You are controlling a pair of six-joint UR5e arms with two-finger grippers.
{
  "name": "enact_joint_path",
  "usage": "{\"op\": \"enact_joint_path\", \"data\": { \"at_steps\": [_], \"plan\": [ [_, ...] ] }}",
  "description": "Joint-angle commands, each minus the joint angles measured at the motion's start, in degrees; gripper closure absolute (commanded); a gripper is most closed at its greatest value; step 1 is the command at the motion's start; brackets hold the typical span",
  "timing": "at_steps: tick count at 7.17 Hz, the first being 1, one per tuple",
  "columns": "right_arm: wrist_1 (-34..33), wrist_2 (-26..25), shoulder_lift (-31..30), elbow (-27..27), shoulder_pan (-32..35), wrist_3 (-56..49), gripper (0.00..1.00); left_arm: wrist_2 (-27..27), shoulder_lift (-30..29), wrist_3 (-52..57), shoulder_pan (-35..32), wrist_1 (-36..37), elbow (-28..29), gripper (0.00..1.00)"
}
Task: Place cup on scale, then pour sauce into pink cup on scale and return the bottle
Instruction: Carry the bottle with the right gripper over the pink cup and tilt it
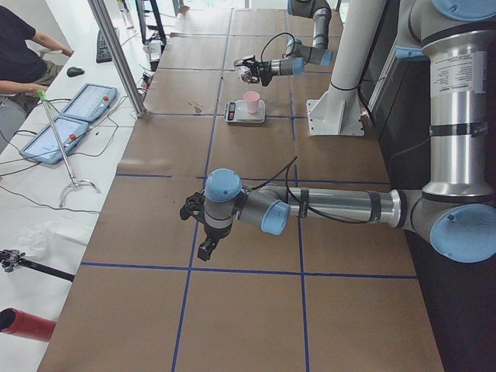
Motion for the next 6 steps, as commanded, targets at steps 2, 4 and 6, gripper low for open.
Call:
{"op": "enact_joint_path", "data": {
  "at_steps": [2,4,6],
  "plan": [
    [-0.3,-4.3,0.1,0.2,0.3,-10.5,1.00,0.0,-0.1,-0.2,0.0,0.0,0.0,0.00],
    [-0.4,-6.2,0.1,0.9,0.5,-16.1,1.00,0.0,-0.3,-0.3,0.0,0.0,0.0,0.00],
    [-0.4,-7.1,0.0,1.7,0.6,-17.5,1.00,0.1,-0.6,-0.4,0.0,0.1,0.0,0.00]
  ]
}}
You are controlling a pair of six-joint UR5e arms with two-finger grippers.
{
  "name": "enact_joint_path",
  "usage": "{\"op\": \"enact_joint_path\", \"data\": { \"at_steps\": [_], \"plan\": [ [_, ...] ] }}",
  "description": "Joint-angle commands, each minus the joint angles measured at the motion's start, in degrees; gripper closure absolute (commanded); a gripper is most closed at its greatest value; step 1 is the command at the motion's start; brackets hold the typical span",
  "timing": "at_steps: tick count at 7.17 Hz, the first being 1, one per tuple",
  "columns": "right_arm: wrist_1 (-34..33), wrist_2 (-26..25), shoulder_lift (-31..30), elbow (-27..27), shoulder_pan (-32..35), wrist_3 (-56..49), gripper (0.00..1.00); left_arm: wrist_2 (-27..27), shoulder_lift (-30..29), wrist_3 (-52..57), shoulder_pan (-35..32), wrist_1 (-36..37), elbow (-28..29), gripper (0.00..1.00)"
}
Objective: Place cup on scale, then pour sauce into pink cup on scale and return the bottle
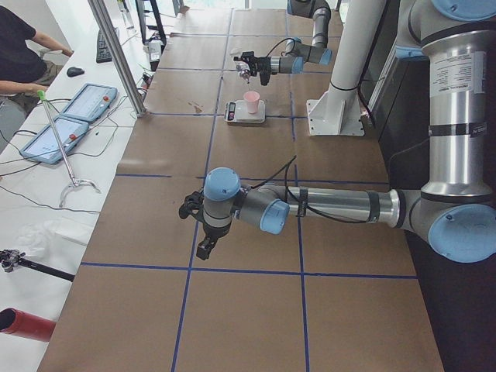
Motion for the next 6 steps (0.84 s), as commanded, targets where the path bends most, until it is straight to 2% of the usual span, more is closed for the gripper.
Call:
{"op": "enact_joint_path", "data": {
  "at_steps": [1,6],
  "plan": [
    [0.0,-2.3,-0.2,0.9,0.2,-3.0,1.00,0.1,-0.3,-0.1,0.0,0.0,0.0,0.00],
    [0.7,-1.7,-0.7,2.0,0.0,-2.9,1.00,-0.2,-0.4,-0.2,-0.1,0.2,-0.2,0.00]
  ]
}}
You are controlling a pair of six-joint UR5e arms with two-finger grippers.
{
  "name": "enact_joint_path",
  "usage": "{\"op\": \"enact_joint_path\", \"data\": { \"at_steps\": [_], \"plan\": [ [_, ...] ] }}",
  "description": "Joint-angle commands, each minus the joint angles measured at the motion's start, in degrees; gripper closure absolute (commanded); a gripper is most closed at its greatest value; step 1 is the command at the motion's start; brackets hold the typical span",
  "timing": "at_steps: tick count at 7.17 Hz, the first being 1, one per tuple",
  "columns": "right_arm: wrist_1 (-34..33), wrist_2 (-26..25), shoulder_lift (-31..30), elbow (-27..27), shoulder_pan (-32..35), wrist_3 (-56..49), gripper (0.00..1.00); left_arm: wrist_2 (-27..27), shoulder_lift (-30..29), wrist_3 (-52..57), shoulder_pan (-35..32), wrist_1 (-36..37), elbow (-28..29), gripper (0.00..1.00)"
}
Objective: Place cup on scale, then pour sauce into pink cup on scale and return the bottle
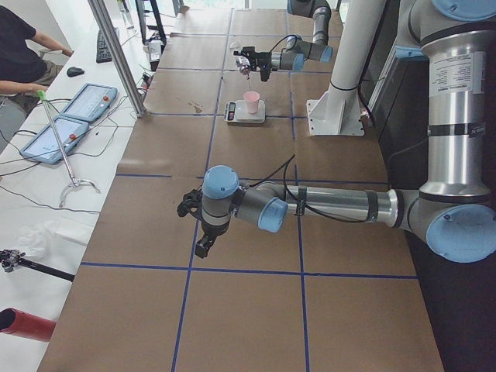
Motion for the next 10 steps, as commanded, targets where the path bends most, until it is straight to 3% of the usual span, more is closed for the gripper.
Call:
{"op": "enact_joint_path", "data": {
  "at_steps": [1,7,10],
  "plan": [
    [0.5,1.6,-0.2,0.1,-0.2,2.0,1.00,-0.2,0.0,-0.1,-0.2,0.0,-0.1,0.00],
    [0.6,8.4,-0.6,0.3,-1.8,22.4,1.00,-0.3,0.0,-0.1,-0.6,0.0,-0.4,0.00],
    [0.6,12.3,-1.2,6.7,-2.1,27.3,1.00,-0.4,0.0,-0.1,-0.7,0.0,-0.6,0.00]
  ]
}}
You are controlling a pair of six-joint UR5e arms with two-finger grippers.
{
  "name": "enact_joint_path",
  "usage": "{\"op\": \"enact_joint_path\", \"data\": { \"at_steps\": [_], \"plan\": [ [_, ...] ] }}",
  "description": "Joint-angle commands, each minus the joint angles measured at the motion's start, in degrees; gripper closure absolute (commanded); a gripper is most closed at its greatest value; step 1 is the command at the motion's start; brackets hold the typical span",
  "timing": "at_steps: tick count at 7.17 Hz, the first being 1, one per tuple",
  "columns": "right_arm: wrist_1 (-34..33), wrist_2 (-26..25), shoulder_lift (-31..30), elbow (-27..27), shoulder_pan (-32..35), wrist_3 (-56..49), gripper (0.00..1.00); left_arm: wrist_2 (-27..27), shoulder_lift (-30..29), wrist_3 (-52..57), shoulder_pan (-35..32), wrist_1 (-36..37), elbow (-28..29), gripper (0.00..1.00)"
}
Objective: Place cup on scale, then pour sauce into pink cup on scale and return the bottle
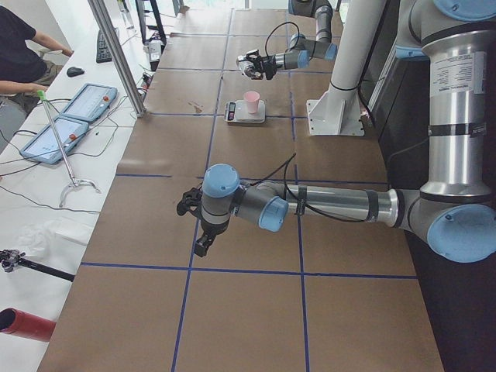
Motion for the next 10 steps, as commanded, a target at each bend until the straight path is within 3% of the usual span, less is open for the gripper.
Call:
{"op": "enact_joint_path", "data": {
  "at_steps": [1,3,7,9,10],
  "plan": [
    [0.0,3.3,-1.7,6.6,0.1,1.7,1.00,-0.1,0.0,0.0,-0.3,0.0,-0.2,0.00],
    [0.0,7.3,-5.1,12.5,0.2,13.4,1.00,-0.1,0.0,0.0,-0.5,0.0,-0.3,0.00],
    [0.1,14.7,-9.0,17.4,0.5,44.6,1.00,-0.1,0.3,0.2,-1.4,-0.2,-0.4,0.00],
    [1.0,16.8,-10.6,19.1,1.0,51.5,1.00,-0.1,0.1,0.2,-1.8,-0.2,-0.4,0.00],
    [11.8,16.8,-16.3,18.5,0.9,54.5,1.00,-0.1,0.2,0.2,-2.0,-0.2,-0.5,0.00]
  ]
}}
